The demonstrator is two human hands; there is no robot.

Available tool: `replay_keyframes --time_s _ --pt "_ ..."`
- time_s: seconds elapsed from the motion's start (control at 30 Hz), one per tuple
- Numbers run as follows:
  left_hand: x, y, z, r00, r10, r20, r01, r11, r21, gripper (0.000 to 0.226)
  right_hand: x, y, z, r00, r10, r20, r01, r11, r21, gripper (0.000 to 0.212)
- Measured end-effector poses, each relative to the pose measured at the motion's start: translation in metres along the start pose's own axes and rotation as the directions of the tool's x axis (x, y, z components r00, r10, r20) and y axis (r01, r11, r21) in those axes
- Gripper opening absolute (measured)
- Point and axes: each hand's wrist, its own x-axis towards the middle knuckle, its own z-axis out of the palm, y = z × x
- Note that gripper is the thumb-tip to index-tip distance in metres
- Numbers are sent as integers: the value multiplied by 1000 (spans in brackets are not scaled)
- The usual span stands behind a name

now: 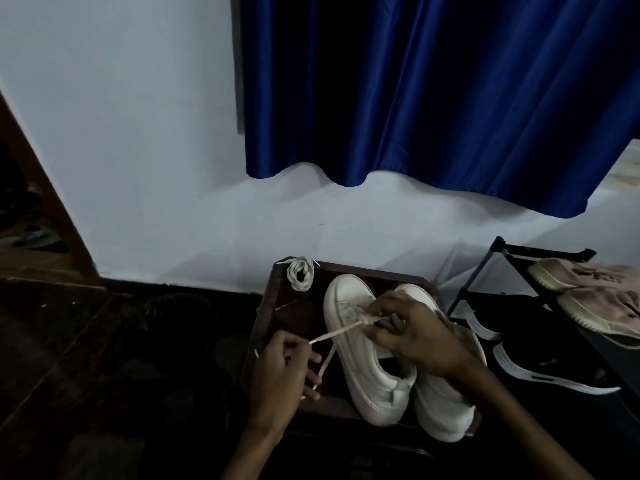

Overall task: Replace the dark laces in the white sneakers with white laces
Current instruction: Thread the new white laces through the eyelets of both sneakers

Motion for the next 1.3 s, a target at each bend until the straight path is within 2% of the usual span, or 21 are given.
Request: replay_keyframes --time_s 0.07,0.17,0.27,0.43,0.5,0.53,0.57,0.6,0.63,0.7,0.73,0.77,0.8,0.83,0.87,0.9,0.97,1.1,1.17,1.23,1.3 --pt "0 -4 -4 993 115 -15 -109 972 209 7 0 -2 3 1000 14 -15 -14 1000 4 15" --pt "0 7 6 929 369 34 -345 827 445 10 -1 -2 4 999 -4 -35 3 1000 -28 14" --pt "4 15 30 845 519 130 -513 719 469 24 -1 -2 5 999 -20 -34 19 999 -45 16" --pt "11 7 39 787 597 156 -593 664 455 21 -2 1 7 999 -16 -30 15 998 -56 18" --pt "7 0 28 836 537 110 -546 797 257 27 -1 2 8 999 -1 -44 -1 999 -54 19" --pt "3 0 20 897 438 58 -441 896 46 29 -1 3 8 999 8 -47 -10 999 -54 19" --pt "-1 3 11 954 299 34 -284 932 -225 29 -1 4 8 999 13 -46 -15 998 -56 18" --pt "-3 5 3 982 182 50 -135 863 -487 26 -1 5 8 999 12 -47 -15 998 -63 18" --pt "-5 7 -4 991 106 88 -13 709 -705 19 -1 5 8 999 7 -52 -11 997 -76 17" --pt "-7 17 -20 992 60 112 77 412 -908 19 -1 6 9 997 -20 -72 13 996 -92 17" --pt "-7 23 -27 992 65 105 76 351 -933 24 -1 7 9 996 -32 -85 24 996 -85 17" --pt "-6 27 -30 994 70 90 59 359 -931 28 -1 7 9 995 -33 -94 27 997 -73 18" --pt "-5 30 -31 995 85 52 4 486 -874 29 -1 8 9 995 -28 -98 22 998 -66 19" --pt "-5 30 -28 990 144 -6 -105 692 -714 29 -1 8 10 995 -24 -98 17 997 -71 21" --pt "-4 27 -22 965 255 -58 -255 864 -435 25 0 9 10 995 -22 -96 14 996 -84 22" --pt "-4 27 -13 925 379 -43 -381 913 -144 22 0 9 9 995 -24 -96 14 995 -98 23" --pt "-4 22 8 851 509 131 -525 822 221 26 0 9 9 995 -28 -101 17 994 -110 23" --pt "3 15 33 834 501 231 -531 616 582 21 -1 6 10 995 -25 -97 12 990 -139 22" --pt "7 11 33 857 426 290 -515 691 507 22 -1 5 9 994 -39 -106 20 984 -178 23" --pt "0 19 27 871 339 355 -415 894 165 24 -2 5 8 993 -23 -115 0 981 -196 31" --pt "-10 34 6 950 239 202 -200 960 -196 24 -3 4 7 991 19 -130 -42 984 -174 45"
